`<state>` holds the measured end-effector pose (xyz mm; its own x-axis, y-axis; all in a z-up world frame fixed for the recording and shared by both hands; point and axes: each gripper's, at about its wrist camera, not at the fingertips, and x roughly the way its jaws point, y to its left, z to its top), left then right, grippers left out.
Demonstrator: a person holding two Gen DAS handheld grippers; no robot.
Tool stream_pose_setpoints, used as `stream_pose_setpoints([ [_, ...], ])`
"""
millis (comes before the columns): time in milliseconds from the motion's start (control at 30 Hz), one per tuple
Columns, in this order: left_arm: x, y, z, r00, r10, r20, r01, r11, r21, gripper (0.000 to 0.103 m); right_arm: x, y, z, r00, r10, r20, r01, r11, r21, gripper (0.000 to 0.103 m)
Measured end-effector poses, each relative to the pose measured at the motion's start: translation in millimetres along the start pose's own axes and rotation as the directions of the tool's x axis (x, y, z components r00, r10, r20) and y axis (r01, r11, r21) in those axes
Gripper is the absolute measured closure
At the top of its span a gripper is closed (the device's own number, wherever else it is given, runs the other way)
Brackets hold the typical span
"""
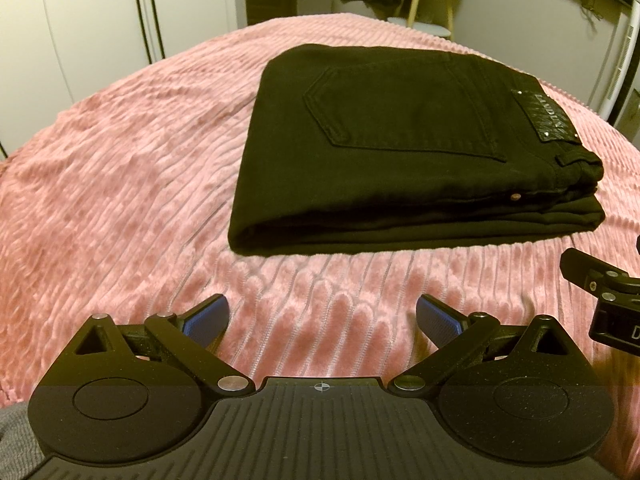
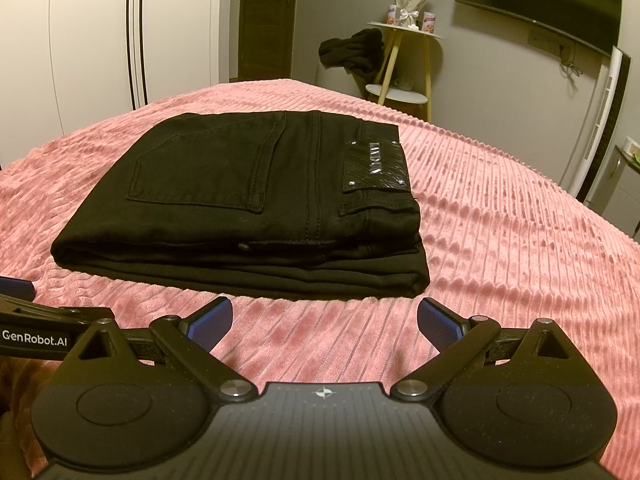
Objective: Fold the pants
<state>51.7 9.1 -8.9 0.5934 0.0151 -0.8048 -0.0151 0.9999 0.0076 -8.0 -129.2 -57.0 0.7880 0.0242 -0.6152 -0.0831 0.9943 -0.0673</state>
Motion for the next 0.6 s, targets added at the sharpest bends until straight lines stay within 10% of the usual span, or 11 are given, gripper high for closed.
stream_pose_setpoints([
  [600, 0.3, 0.4, -0.9, 1.0, 0.0, 0.0, 0.0, 1.0, 0.001, 0.0, 0.4, 0.4, -0.2, 1.0, 0.003, 0.002, -0.003, 1.0, 0.0, 0.004],
])
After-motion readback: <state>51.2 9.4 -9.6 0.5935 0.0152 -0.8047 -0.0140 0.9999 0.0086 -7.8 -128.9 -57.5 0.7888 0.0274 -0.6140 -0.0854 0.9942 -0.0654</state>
